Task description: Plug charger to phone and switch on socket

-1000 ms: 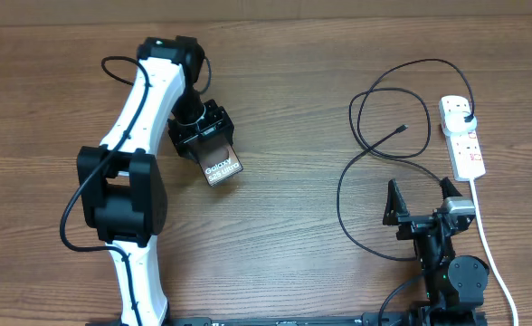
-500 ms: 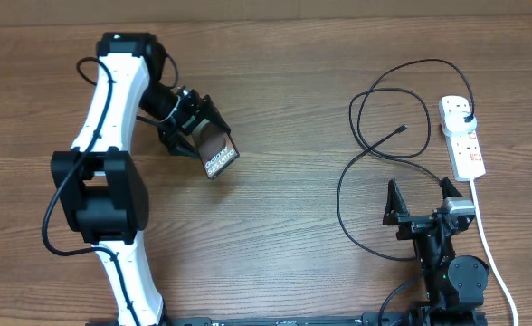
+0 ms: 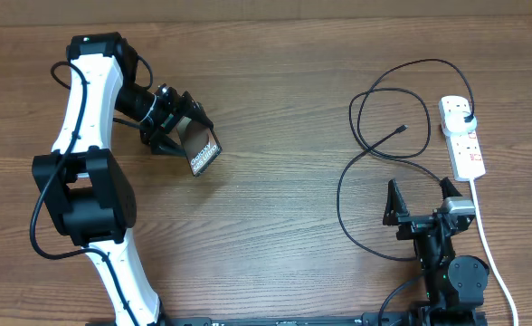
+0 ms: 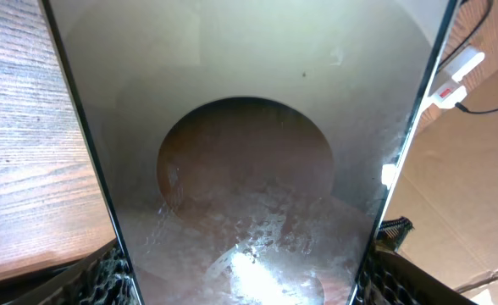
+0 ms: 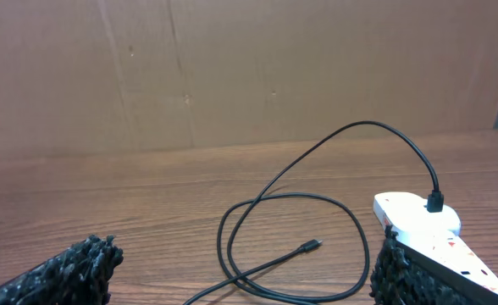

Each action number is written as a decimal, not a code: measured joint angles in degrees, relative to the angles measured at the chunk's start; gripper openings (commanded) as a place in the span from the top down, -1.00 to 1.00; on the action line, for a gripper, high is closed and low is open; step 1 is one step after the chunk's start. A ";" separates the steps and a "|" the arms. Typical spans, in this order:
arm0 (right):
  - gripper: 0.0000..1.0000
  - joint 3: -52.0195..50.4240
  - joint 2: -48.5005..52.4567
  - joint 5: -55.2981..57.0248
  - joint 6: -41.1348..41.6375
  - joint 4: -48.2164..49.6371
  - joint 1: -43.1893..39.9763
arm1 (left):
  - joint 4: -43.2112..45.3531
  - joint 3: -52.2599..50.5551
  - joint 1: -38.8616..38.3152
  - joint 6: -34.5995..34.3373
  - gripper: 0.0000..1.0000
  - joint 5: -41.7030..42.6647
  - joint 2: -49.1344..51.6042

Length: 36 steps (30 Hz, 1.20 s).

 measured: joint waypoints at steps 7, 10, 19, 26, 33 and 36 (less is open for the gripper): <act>-1.00 0.00 0.00 -0.02 0.00 -0.02 0.02 | 0.00 0.00 0.57 0.66 -0.25 0.85 0.00; -1.00 0.00 0.00 -0.02 -0.02 -0.02 0.02 | 0.00 0.00 0.57 1.01 -0.25 0.87 0.00; -1.00 -0.15 0.02 0.83 -0.61 2.12 0.00 | 0.00 0.00 0.57 1.66 -0.25 1.05 0.00; -1.00 -0.15 0.00 -5.53 3.98 6.60 0.00 | 0.00 0.00 0.55 1.68 -0.27 4.11 0.00; -1.00 -0.15 0.02 -26.38 25.90 7.58 0.02 | 0.00 0.00 0.57 1.68 -0.27 5.38 0.00; -1.00 -0.15 0.00 -26.73 32.15 13.14 0.02 | 0.00 0.00 0.57 1.66 -0.27 5.79 0.00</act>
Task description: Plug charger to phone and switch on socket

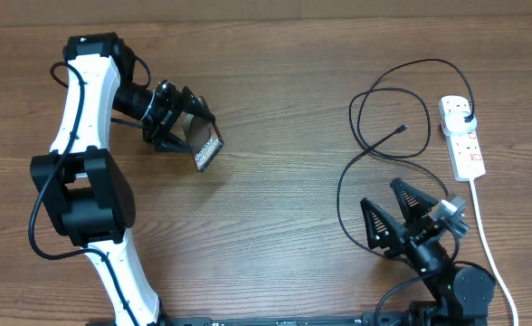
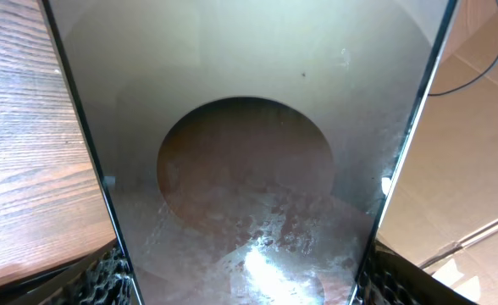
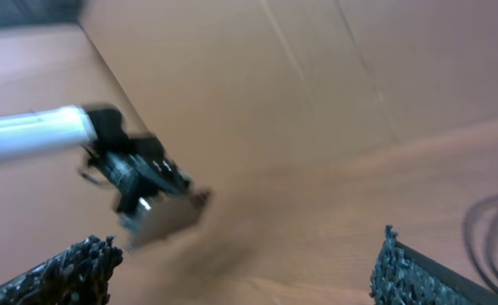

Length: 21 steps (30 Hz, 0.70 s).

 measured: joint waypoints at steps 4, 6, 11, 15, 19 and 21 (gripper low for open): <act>-0.99 0.04 0.13 2.01 4.20 4.02 0.00 | -0.02 0.00 -0.02 0.00 -0.26 0.81 0.00; -0.99 0.76 1.33 2.40 5.38 1.86 0.00 | 0.00 0.00 -0.02 0.00 -0.27 0.90 0.00; -0.99 8.33 10.34 2.69 5.77 -3.15 -0.02 | 0.00 0.00 -0.02 0.02 -0.26 1.05 0.00; -0.99 20.74 22.03 2.03 4.00 -9.29 0.00 | -0.04 0.00 -0.02 0.00 -0.26 1.07 0.00; -0.99 33.53 34.07 1.38 3.19 -18.34 0.87 | -0.02 0.02 -0.02 0.00 -0.27 1.07 0.00; -0.99 38.77 38.80 1.31 2.97 -22.69 3.21 | -0.04 0.02 -0.02 0.00 -0.27 1.07 0.00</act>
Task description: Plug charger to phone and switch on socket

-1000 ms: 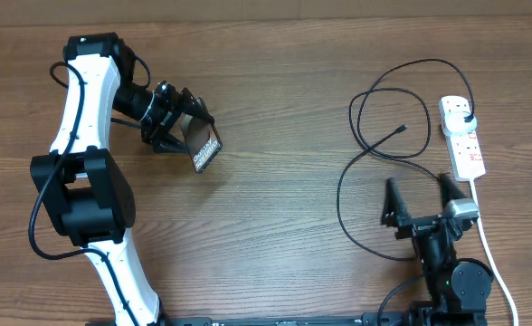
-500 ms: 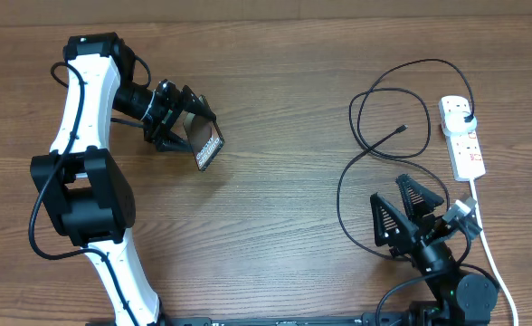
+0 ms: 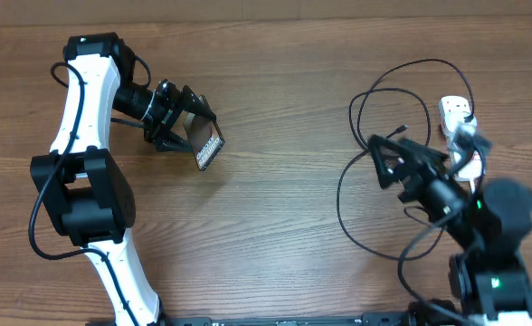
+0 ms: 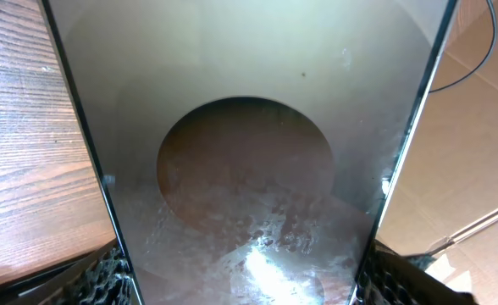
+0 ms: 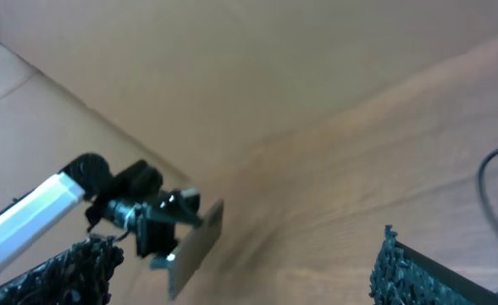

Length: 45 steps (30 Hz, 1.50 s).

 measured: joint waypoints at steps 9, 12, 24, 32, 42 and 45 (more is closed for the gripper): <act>-1.00 5.27 14.78 7.10 -0.17 3.21 27.56 | 0.02 0.00 0.00 0.02 -0.27 0.00 0.00; -0.99 5.27 19.45 9.46 -0.20 7.10 34.32 | 0.04 0.00 0.00 0.02 -0.28 0.00 0.00; -0.99 5.29 34.97 14.84 0.55 25.46 38.97 | 0.04 0.04 0.00 0.02 -0.28 0.00 0.00; -1.00 5.29 41.92 30.01 7.41 29.22 45.29 | 0.04 0.04 0.00 0.02 -0.28 0.00 0.00; -0.90 10.60 48.70 38.49 9.90 29.90 47.93 | 0.04 0.04 0.00 0.02 -0.29 0.00 0.00; -0.86 13.53 50.73 39.15 10.14 29.14 48.00 | 0.02 0.04 0.00 0.02 -0.28 0.00 0.00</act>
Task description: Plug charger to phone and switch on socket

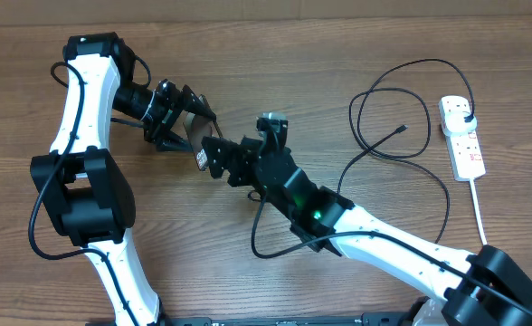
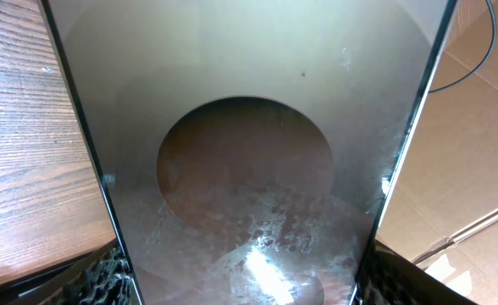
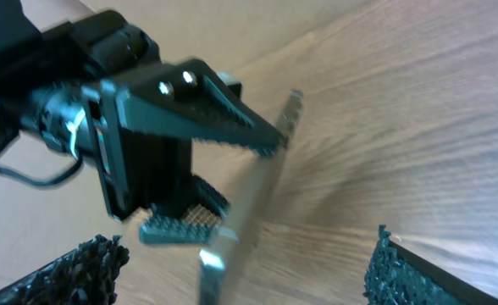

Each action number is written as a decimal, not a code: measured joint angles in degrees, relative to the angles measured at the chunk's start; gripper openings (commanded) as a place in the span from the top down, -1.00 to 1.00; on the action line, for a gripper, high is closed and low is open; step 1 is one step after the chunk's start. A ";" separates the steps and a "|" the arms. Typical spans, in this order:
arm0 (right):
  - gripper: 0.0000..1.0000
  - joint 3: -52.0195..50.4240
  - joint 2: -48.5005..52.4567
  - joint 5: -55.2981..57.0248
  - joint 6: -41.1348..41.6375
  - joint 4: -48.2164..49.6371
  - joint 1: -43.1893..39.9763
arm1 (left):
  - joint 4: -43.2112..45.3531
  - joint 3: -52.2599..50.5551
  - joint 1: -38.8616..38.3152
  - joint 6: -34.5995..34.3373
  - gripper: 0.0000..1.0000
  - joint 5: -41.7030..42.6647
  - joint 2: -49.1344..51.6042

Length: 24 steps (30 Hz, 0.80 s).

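The phone (image 1: 200, 138) is held tilted above the table, with my left gripper (image 1: 174, 119) shut on it. Its dark screen (image 2: 245, 152) fills the left wrist view between the fingers (image 2: 105, 273). My right gripper (image 1: 221, 161) has reached across to the phone's lower end and stands open. In the right wrist view the phone (image 3: 257, 199) shows edge-on between the open fingers (image 3: 71, 271), with the left gripper (image 3: 173, 127) behind it. The black charger cable (image 1: 365, 154) lies looped at the right, its free plug end (image 1: 402, 129) on the table. The other end sits in the white socket strip (image 1: 462, 140).
The right arm (image 1: 375, 231) stretches diagonally across the middle of the wooden table (image 1: 275, 54). The socket strip's white lead (image 1: 485, 244) runs down the right edge. The left arm (image 1: 80, 118) stands along the left side.
My right gripper was above the cable loop at the right; now it is at the phone on the left, still open. The left gripper keeps the phone where it was.
My right gripper first sat open low at the front right, facing the cable and strip. Then it had turned toward the left arm, then stood above the cable loop. Now it is beside the phone, which the left gripper has held throughout.
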 measured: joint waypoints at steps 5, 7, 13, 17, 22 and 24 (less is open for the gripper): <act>-0.81 3.56 2.86 0.17 0.02 -0.48 0.15 | 0.02 0.00 0.00 0.00 -0.28 0.00 0.00; -0.80 3.93 3.67 0.20 0.02 -0.52 0.20 | 0.02 0.00 0.00 0.00 -0.28 0.00 0.00; -0.73 3.96 5.03 0.39 0.02 -0.83 1.25 | 0.02 0.00 0.00 0.00 -0.28 0.00 0.00; -0.65 4.00 5.70 1.18 -0.02 -0.04 2.10 | 0.02 0.00 0.00 0.00 -0.28 0.00 0.00; -0.54 4.74 8.79 1.68 0.07 0.07 2.14 | 0.07 0.00 0.00 0.00 -0.28 0.00 0.00; -0.52 5.73 9.77 1.68 0.04 -0.52 2.12 | 0.07 0.00 0.00 0.00 -0.29 0.00 0.00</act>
